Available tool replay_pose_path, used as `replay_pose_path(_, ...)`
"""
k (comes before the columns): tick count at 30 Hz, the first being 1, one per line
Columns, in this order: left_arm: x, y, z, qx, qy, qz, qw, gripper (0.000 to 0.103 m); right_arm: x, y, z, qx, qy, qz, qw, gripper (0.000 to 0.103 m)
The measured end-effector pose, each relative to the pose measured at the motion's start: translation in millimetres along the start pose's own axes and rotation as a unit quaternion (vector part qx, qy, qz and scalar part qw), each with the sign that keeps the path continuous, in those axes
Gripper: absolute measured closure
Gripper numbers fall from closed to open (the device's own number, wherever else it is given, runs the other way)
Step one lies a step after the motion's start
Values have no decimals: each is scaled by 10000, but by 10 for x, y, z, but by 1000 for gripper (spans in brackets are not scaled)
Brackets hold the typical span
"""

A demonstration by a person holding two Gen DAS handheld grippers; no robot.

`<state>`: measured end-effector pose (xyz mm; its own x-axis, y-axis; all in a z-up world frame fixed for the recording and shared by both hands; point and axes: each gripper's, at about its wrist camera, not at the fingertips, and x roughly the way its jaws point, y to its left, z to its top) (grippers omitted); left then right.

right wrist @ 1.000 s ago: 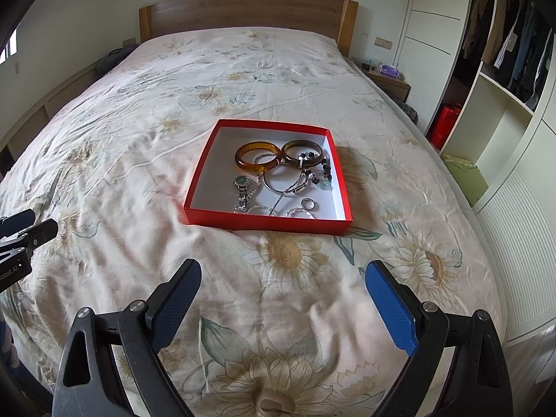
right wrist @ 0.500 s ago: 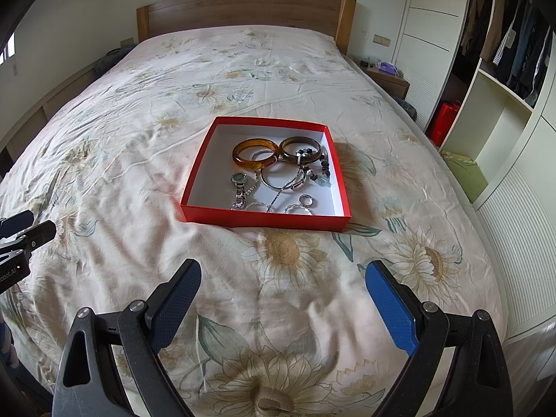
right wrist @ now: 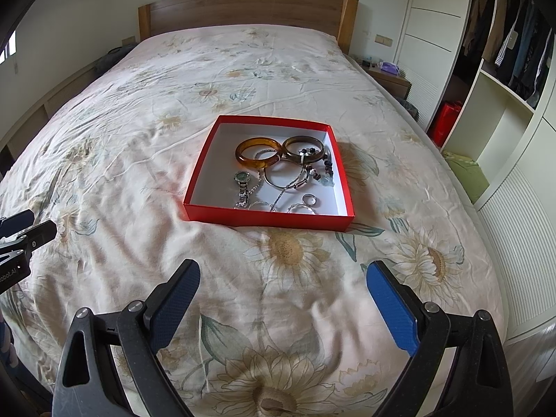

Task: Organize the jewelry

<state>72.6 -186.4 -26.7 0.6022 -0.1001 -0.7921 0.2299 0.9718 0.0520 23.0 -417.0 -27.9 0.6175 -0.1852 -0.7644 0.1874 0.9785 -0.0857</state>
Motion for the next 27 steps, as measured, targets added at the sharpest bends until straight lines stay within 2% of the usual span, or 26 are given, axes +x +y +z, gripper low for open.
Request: replay_pose_path(27,-2,13,-30,3,42,-18,10000,47,-5,-6,-4,-2,3,4,10000,5)
